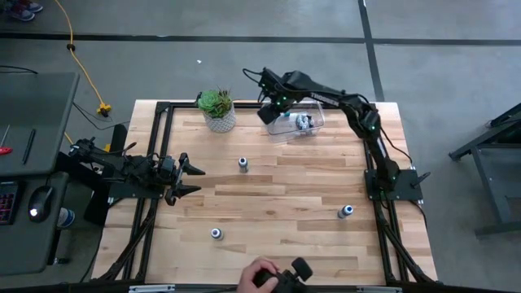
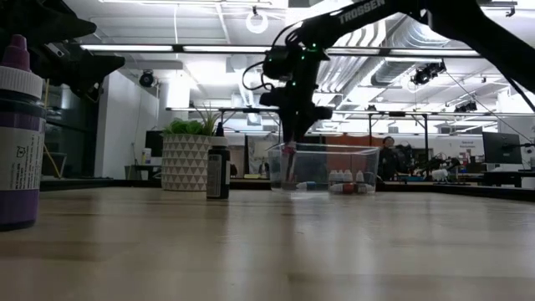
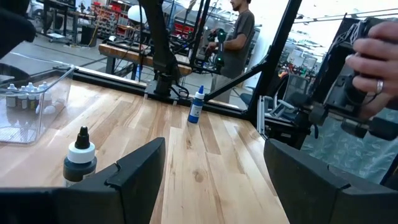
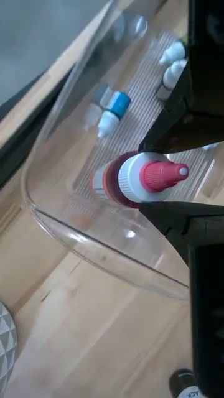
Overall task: Pick & Place food coloring
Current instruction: Put the large pink food coloring bottle into the bin
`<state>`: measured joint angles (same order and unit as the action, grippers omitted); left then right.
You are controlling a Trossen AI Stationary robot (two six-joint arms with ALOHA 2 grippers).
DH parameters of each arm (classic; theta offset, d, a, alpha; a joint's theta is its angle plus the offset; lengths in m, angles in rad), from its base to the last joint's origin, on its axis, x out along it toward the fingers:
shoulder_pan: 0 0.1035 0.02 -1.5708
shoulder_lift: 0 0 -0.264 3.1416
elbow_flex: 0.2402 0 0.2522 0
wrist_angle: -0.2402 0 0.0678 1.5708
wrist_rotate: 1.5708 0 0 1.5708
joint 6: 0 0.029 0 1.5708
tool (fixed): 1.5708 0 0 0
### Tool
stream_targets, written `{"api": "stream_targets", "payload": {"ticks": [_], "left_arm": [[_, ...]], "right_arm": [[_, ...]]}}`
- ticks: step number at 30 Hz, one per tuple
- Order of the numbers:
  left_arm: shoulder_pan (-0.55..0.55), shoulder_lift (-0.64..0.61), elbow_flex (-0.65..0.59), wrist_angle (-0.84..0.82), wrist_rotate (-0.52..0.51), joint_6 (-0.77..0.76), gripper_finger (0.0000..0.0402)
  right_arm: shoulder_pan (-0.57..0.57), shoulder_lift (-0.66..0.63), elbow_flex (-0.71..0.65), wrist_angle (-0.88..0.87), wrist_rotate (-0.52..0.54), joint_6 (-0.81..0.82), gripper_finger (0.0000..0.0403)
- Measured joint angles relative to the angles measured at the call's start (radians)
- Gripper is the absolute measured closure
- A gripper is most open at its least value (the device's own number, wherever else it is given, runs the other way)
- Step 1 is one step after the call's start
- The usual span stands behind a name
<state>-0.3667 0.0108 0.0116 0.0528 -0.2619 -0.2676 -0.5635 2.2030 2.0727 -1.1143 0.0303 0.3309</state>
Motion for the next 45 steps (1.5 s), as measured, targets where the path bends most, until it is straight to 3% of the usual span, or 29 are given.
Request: {"api": "stream_targets", "payload": {"ticks": [18,34,40,45], "left_arm": [[0.0,0.0,0.0,0.0,0.0,0.0,0.013],[0.0,0.0,0.0,0.0,0.0,0.0,0.013],[0.0,0.0,0.0,0.0,0.0,0.0,0.013],[0.0,0.0,0.0,0.0,0.0,0.0,0.013]], "right_arm": [[-0.011,0.02,0.0,0.004,0.012,0.0,0.0302],[-0.011,0.019,0.0,0.005,0.023,-0.022,0.0276],[-0.012,0.019,0.0,0.005,0.007,-0.025,0.0275],[-0.016,0.021,0.0,0.002,-0.067,-0.027,0.0275]]}}
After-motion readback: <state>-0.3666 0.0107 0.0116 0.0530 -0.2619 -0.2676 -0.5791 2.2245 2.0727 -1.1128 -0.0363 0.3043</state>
